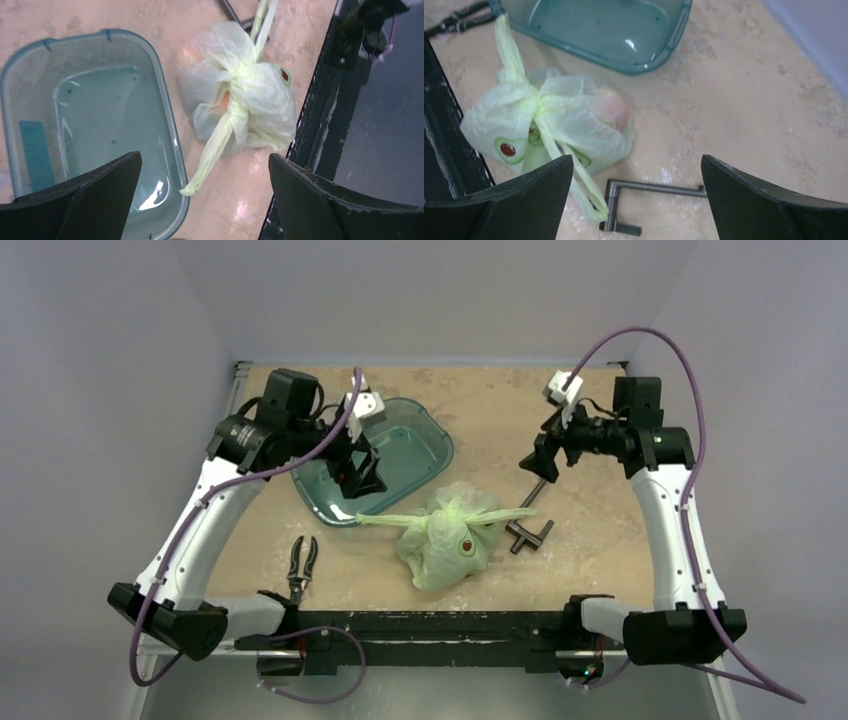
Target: Place the fake fruits into the plastic bag and tie a complex knot
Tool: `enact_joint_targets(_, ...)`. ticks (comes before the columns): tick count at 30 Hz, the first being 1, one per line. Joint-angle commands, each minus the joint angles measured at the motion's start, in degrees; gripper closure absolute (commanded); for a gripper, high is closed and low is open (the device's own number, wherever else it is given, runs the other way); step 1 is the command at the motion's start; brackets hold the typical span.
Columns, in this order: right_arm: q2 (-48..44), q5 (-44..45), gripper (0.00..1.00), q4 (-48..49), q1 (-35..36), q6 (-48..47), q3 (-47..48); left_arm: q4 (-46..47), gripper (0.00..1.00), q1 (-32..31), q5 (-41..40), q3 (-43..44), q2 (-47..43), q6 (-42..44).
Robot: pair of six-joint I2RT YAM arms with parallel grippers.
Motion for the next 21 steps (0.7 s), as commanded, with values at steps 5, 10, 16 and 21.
enact_joint_targets(5,11.25,0.02,0.01,25.01,-1.50,34.90,9.39,-8.67,0.00,10.58,-0.24,26.57,14.58,-19.27)
enact_joint_targets(10,16.92,4.44,0.01,29.36,-8.44,40.77,8.09,-7.76,0.00,24.81,-0.36,29.27,17.40,-24.30)
enact_joint_targets(16,22.09,8.61,0.01,25.64,-17.72,29.21,5.16,-11.55,0.00,40.89,-2.29,27.86,23.03,-25.31)
enact_joint_targets(21,21.92,10.45,0.01,24.87,-20.32,25.04,2.20,-8.47,0.00,47.20,-7.52,21.33,22.73,-21.32)
